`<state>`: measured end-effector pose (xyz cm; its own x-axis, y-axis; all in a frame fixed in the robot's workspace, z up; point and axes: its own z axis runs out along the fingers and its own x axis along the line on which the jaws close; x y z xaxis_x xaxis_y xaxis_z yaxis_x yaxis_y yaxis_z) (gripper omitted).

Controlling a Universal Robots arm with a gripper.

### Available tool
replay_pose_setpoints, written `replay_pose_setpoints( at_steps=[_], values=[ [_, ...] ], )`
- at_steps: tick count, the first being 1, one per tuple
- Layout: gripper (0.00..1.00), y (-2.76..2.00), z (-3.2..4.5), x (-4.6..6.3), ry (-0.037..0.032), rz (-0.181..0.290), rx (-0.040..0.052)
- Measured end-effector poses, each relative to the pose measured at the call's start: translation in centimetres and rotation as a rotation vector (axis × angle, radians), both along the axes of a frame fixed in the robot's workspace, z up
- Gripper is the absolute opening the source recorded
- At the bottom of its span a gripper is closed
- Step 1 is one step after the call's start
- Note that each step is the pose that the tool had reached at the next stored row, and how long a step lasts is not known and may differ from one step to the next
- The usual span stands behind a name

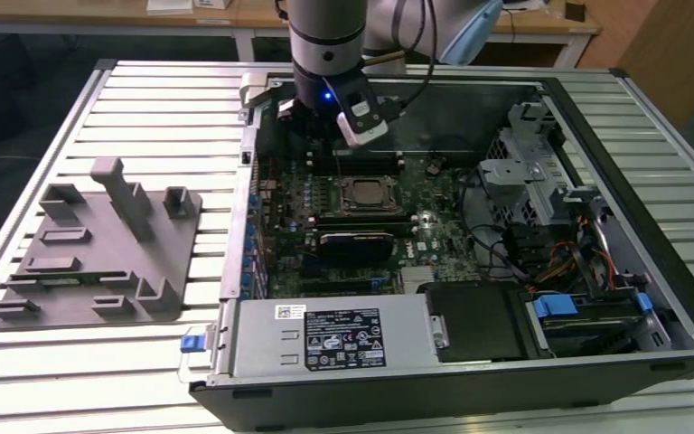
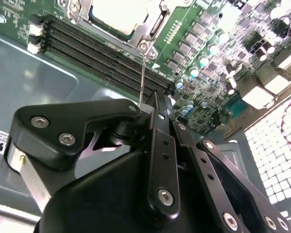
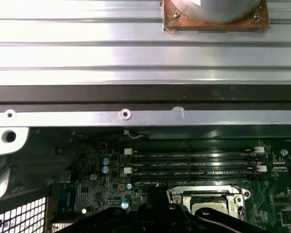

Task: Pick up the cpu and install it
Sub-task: 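Install the first cpu locking lever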

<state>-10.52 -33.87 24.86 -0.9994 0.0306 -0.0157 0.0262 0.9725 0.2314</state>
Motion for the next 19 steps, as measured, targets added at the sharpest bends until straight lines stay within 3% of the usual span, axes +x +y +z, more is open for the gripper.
replay_pose_setpoints(
  at_steps=[5,11,13,19],
  values=[
    [0.11,0.0,0.0,0.2,0.0001,0.0,0.0007],
    [0.11,0.0,0.0,1.2,0.0002,0.0,0.0006],
    [0.11,0.0,0.0,2.5,0.0003,0.0,0.0007],
    [0.11,-0.01,0.0,3.6,0.0004,0.0,0.0006]
  ],
)
